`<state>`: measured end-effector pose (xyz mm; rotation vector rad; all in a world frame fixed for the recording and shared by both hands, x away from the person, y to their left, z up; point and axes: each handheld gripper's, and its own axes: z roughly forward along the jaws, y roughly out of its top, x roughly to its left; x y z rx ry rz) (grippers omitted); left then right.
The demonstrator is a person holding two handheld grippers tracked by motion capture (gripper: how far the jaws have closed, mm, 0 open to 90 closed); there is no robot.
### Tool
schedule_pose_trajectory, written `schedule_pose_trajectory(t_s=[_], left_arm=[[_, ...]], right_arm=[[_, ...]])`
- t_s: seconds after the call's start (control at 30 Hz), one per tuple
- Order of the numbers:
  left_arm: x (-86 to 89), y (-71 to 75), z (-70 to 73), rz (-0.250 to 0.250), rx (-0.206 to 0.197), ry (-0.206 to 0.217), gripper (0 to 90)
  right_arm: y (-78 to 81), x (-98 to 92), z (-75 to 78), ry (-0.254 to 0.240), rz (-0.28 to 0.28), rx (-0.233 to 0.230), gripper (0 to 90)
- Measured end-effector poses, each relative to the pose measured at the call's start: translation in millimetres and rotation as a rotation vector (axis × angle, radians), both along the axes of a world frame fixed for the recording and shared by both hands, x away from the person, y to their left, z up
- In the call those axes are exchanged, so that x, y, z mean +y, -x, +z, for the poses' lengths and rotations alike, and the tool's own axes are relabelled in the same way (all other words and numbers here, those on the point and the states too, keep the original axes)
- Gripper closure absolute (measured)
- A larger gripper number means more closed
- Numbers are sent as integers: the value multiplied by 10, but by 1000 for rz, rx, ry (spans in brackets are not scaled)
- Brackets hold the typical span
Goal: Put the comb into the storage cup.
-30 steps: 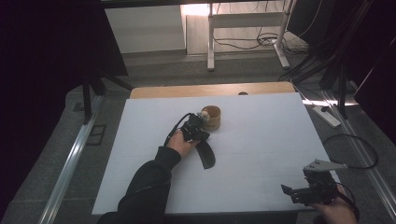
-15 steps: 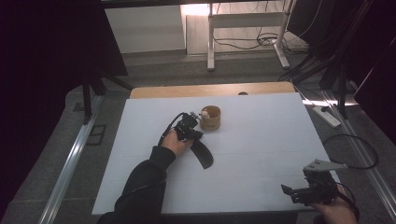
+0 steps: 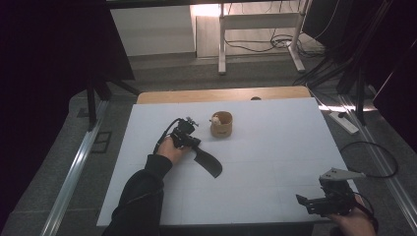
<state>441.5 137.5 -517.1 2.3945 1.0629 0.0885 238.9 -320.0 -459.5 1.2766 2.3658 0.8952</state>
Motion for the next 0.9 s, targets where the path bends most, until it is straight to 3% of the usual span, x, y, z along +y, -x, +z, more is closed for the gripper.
schedule_pose_trajectory(t_s=[0.4,0.9], left_arm=[[445,140,-26,56,27,-5,885],[725,537,-3,62,54,-64,885]], right_arm=[[0,5,0,2,2,1,18],[5,6,2,1,5,-2,25]])
